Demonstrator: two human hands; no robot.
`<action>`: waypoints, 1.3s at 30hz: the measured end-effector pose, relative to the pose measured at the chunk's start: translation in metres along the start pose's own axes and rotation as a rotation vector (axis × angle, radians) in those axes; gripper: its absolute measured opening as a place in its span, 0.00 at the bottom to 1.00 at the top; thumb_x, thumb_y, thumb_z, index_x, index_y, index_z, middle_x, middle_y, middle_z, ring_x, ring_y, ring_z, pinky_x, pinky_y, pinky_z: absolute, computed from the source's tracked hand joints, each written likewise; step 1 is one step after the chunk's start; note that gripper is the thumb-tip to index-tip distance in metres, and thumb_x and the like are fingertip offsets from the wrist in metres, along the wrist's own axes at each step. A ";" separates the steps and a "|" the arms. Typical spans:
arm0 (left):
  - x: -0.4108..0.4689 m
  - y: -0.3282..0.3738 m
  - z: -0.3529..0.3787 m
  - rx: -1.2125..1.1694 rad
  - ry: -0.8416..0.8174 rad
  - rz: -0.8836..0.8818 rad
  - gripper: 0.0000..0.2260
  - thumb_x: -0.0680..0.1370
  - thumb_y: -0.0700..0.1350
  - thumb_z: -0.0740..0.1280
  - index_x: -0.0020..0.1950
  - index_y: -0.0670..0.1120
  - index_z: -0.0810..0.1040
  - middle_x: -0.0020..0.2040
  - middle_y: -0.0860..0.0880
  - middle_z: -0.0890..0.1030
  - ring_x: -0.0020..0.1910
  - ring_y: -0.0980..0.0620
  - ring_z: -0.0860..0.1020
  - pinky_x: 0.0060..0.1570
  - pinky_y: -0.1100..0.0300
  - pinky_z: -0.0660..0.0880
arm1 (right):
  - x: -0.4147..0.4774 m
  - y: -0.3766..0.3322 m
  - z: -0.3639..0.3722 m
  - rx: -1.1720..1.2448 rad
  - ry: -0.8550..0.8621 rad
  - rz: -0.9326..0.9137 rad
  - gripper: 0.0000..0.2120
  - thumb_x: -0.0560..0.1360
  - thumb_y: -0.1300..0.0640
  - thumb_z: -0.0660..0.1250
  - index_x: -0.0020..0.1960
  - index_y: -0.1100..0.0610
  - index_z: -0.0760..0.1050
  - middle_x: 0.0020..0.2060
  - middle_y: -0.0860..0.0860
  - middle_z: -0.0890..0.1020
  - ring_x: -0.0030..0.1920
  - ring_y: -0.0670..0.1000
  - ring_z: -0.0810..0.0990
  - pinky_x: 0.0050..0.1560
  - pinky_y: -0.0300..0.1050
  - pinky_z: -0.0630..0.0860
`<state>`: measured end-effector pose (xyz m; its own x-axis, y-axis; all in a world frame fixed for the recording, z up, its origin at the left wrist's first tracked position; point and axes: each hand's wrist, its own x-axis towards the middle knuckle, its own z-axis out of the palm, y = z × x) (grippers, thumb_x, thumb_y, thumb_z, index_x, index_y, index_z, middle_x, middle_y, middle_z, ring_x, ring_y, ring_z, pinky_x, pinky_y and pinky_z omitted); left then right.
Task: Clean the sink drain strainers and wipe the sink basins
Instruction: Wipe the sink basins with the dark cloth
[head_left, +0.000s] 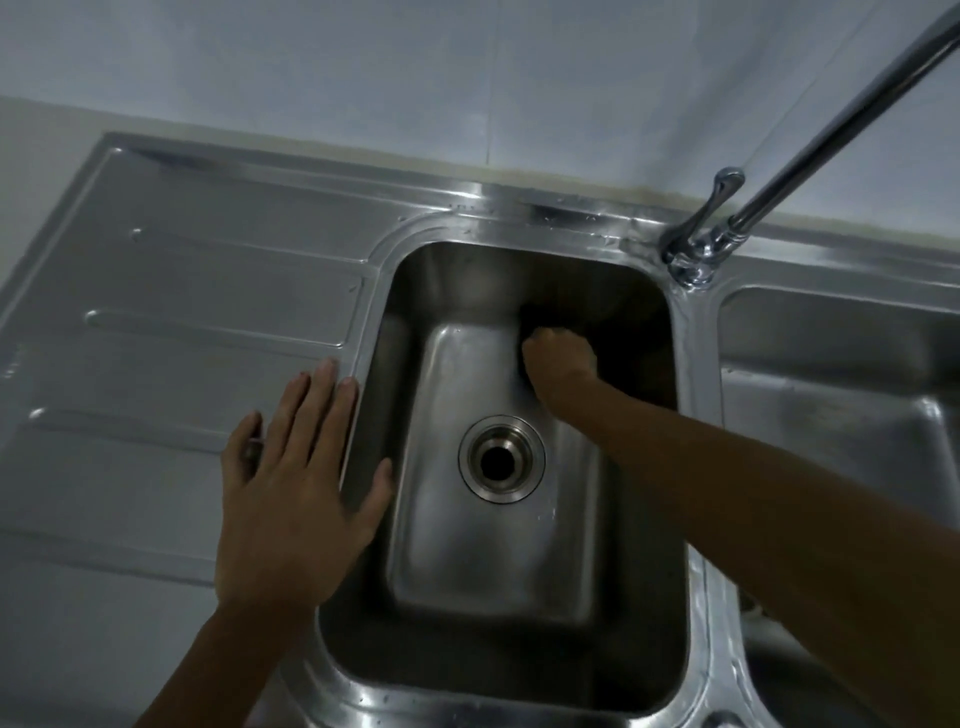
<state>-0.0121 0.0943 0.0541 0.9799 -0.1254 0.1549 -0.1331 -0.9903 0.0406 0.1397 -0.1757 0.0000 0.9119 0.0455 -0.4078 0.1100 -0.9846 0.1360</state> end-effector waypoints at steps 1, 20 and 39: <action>0.000 0.000 0.000 -0.006 0.002 0.000 0.34 0.81 0.64 0.55 0.84 0.48 0.61 0.85 0.49 0.59 0.84 0.50 0.56 0.80 0.43 0.55 | -0.005 0.009 0.008 -0.005 -0.005 0.068 0.15 0.80 0.65 0.59 0.61 0.61 0.81 0.60 0.57 0.82 0.61 0.61 0.82 0.53 0.55 0.80; 0.001 0.000 -0.003 -0.007 -0.029 -0.003 0.34 0.81 0.63 0.55 0.84 0.48 0.59 0.85 0.48 0.57 0.84 0.49 0.56 0.79 0.40 0.56 | -0.143 -0.127 0.080 0.094 -0.136 -0.837 0.21 0.82 0.55 0.60 0.73 0.58 0.68 0.61 0.65 0.76 0.58 0.66 0.77 0.48 0.56 0.76; -0.028 0.038 -0.034 -0.108 -0.227 -0.057 0.41 0.80 0.72 0.42 0.84 0.47 0.60 0.86 0.45 0.54 0.85 0.44 0.52 0.80 0.36 0.52 | -0.238 -0.067 -0.006 1.165 -0.348 -0.513 0.11 0.74 0.57 0.72 0.40 0.47 0.71 0.35 0.42 0.76 0.35 0.41 0.73 0.39 0.38 0.71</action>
<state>-0.0495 0.0625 0.0850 0.9929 -0.0916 -0.0754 -0.0795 -0.9855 0.1499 -0.0827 -0.1192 0.0932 0.7011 0.5813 -0.4130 -0.1514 -0.4446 -0.8828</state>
